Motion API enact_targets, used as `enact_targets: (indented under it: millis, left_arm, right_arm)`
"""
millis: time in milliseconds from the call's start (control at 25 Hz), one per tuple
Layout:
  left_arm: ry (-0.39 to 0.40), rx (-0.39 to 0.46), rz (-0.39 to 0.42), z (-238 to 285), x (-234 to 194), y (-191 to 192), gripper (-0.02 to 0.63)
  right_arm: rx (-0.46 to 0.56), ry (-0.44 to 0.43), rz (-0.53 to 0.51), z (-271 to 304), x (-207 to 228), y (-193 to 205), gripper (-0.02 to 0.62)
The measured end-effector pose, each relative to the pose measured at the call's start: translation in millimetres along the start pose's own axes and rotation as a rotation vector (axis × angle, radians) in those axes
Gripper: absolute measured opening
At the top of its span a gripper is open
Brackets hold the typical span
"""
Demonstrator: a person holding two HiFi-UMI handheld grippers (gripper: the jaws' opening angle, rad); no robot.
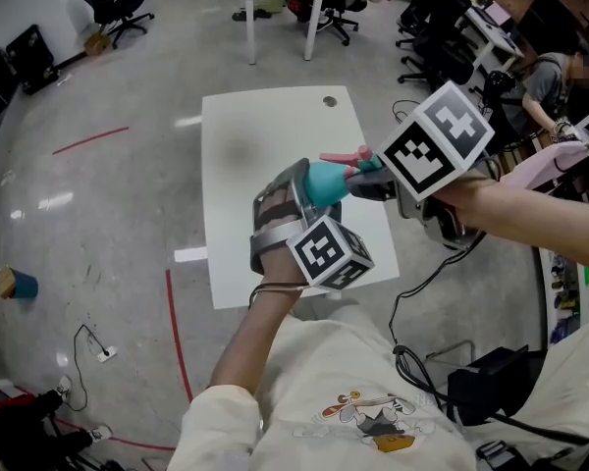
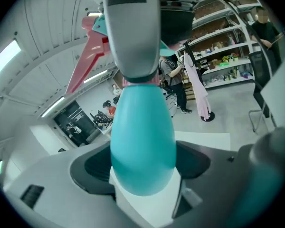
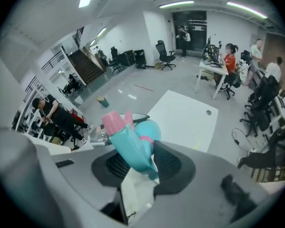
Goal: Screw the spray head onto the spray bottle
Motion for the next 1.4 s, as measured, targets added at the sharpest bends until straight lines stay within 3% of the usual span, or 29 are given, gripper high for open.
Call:
enact_targets:
  millis: [160, 280, 520, 760, 880, 1000, 1160, 1320, 1400]
  left_arm:
    - [-0.015, -0.005, -0.011, 2, 6, 1, 0.385]
    - [0.013, -0.004, -0.021, 2, 10, -1, 0.385]
    - [0.07, 0.029, -0.07, 3, 12, 1, 0.385]
    - [0.167, 0.142, -0.141, 6, 34, 15, 0.4]
    - [0.217, 0.116, -0.21, 8, 51, 43, 0.4]
    - [0.164, 0.164, -0.327, -7, 51, 66, 0.397]
    - [0.067, 0.256, -0.494, -29, 50, 77, 0.196]
    - [0.065, 0.252, -0.608, -30, 56, 94, 0.01]
    - [0.087, 0.247, -0.642, -28, 59, 100, 0.006]
  right_arm:
    - [0.061, -0.038, 0.11, 4, 7, 9, 0.129]
    - [0.065, -0.048, 0.137, 4, 10, 13, 0.129]
    - [0.082, -0.032, -0.007, 4, 5, 7, 0.129]
    - [0.083, 0.045, -0.126, 15, 23, 10, 0.129]
    - [0.061, 0.08, -0.137, 30, 39, 9, 0.129]
    - [0.015, 0.138, -0.193, 62, 57, 6, 0.129]
    - [-0.092, 0.18, -0.245, 128, 86, 11, 0.129]
    - [-0.179, 0.167, -0.228, 196, 104, 17, 0.129]
    - [-0.225, 0.16, -0.218, 227, 110, 20, 0.129]
Point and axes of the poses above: the fingertips, and each gripper's own axes: z forward along the fingers, x to its right, y out of its underside, the point moved 7 cm from there along -z, backward along the fingers, and after that the axes turned 14 degrees about z, right-handed, at the moved point
